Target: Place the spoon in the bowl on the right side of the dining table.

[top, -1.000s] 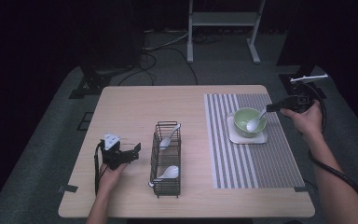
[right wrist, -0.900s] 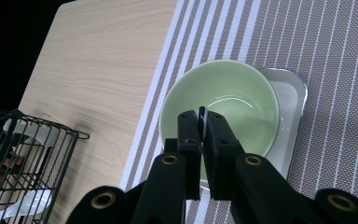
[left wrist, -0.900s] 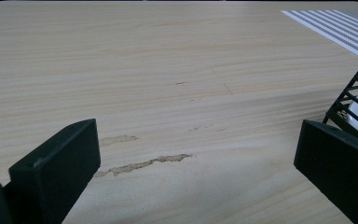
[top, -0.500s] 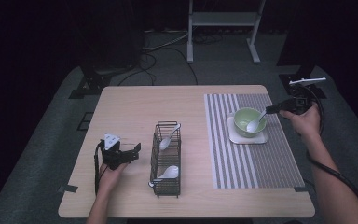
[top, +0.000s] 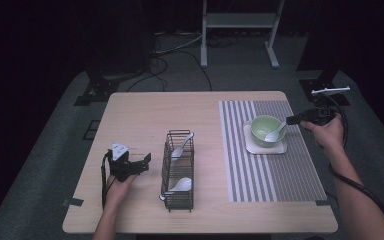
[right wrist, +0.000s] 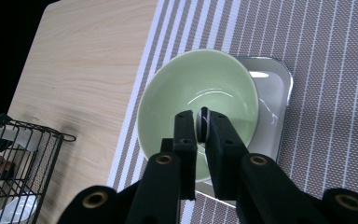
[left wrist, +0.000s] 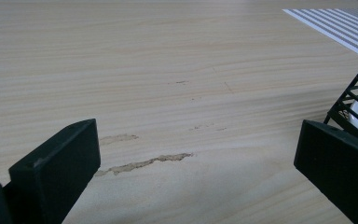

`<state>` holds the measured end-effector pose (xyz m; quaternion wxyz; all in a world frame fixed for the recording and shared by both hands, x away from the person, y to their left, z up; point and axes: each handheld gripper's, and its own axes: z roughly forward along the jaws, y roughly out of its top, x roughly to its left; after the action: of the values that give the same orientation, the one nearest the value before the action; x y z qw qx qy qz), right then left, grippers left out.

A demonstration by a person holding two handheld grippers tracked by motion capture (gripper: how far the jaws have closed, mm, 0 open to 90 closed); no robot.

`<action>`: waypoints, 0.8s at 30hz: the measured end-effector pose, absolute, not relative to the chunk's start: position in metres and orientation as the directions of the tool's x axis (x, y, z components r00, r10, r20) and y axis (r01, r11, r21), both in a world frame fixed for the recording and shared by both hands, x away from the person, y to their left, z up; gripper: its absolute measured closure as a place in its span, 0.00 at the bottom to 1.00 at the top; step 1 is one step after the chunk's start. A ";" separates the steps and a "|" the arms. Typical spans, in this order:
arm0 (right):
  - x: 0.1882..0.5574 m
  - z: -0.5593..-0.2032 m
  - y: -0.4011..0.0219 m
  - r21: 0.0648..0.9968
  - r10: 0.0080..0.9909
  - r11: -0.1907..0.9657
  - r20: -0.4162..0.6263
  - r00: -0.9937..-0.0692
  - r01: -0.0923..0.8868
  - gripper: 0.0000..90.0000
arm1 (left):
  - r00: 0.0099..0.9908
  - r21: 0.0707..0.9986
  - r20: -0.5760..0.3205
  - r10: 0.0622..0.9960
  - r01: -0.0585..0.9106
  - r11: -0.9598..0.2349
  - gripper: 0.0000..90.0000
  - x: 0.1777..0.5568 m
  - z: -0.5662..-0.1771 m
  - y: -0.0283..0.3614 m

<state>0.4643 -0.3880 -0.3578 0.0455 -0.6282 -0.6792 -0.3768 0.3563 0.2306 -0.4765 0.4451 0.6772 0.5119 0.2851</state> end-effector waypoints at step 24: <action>0.460 -0.374 -0.409 0.423 0.845 -0.104 0.515 -0.144 0.900 0.70 | 0.312 0.897 -0.070 0.947 0.436 -0.078 0.00 0.356 -0.476 0.231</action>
<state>0.4602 -0.4088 -0.3739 0.0390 -0.6529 -0.6681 -0.3548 0.3560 0.2306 -0.4764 0.4466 0.6758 0.5116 0.2864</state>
